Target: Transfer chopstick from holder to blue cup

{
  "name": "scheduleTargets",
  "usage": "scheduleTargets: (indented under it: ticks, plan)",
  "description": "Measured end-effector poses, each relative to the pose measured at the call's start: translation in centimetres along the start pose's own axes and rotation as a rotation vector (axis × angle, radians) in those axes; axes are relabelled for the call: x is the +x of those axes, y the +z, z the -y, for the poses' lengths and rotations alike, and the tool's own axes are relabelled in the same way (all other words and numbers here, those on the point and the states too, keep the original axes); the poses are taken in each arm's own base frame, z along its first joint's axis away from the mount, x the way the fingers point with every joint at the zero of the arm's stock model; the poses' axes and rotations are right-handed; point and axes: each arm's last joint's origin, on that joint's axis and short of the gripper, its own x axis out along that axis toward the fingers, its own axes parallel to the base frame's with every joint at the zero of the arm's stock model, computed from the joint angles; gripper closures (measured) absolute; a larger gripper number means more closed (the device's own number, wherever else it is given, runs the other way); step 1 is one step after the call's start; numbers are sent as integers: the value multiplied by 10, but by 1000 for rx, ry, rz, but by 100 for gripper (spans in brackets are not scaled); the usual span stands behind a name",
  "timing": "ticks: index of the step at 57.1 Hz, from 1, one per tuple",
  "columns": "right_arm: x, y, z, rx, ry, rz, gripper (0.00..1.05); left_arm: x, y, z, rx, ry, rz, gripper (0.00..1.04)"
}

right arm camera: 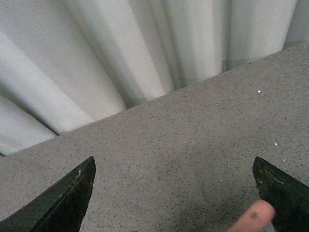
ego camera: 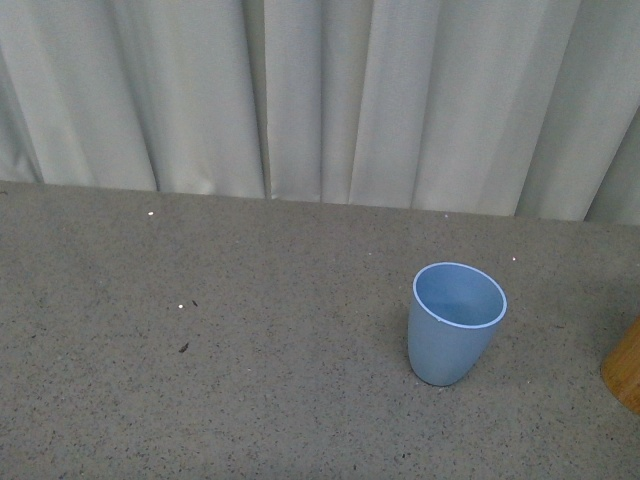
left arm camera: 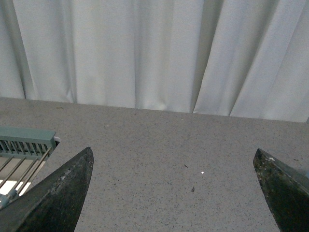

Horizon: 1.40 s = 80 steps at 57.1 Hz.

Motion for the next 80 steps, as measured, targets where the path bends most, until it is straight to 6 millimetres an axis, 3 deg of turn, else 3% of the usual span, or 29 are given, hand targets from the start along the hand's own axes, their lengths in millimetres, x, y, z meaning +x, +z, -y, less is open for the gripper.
scheduleTargets:
  ticks: [25,61,80]
  plan:
    - [21,-8,12,-17,-75,-56,9,0,0,0,0,0,0,7]
    - [47,5,6,-26,-85,-34,9,0,0,0,0,0,0,7]
    - [51,3,-2,-36,-74,-38,9,0,0,0,0,0,0,7]
